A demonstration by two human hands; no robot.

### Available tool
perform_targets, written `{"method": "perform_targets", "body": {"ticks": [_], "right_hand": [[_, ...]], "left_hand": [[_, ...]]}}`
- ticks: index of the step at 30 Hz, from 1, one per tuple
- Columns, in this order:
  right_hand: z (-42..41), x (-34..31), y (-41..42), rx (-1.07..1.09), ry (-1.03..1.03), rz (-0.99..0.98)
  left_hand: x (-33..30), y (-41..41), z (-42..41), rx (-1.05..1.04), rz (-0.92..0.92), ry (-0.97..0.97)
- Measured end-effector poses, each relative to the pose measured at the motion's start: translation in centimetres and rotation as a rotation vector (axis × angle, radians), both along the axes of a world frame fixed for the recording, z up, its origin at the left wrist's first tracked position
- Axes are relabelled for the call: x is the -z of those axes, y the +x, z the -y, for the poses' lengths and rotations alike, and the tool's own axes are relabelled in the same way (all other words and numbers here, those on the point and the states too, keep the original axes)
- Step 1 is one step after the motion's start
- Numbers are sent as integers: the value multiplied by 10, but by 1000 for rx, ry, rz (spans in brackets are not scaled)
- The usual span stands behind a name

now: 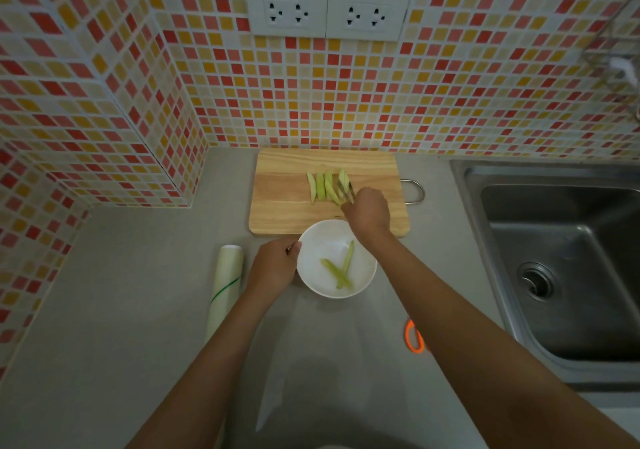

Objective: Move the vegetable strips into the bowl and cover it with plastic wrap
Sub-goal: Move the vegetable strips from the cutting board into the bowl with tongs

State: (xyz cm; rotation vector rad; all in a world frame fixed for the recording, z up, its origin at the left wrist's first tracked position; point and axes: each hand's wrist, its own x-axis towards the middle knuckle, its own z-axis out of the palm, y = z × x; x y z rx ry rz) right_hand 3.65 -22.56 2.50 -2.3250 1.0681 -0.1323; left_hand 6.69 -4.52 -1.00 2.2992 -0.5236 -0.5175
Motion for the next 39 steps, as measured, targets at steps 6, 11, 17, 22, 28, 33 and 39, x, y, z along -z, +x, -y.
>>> {"method": "perform_targets", "body": {"ticks": [6,11,17,22,28,33,39], "right_hand": [[-19,-34,-66,14,94,209],[-54,-31,-127,-149,100,35],[-62,-23,-126,-191,-50,-138],[-30,-32,-72,-61,-42,17],[-11,-13,-4,-167,-112,-148],[-10,0,17,-143,-158,-149],[-5,6,14,-105,-62,-72]], "left_hand": [[0,0,0,-7,-3,-6],[2,0,0,-9,-9,7],[-2,0,1,0,-8,16],[-1,0,0,12,24,35],[-2,0,0,6,25,28],[-3,1,2,15,32,28],[-2,1,1,5,9,14]]}}
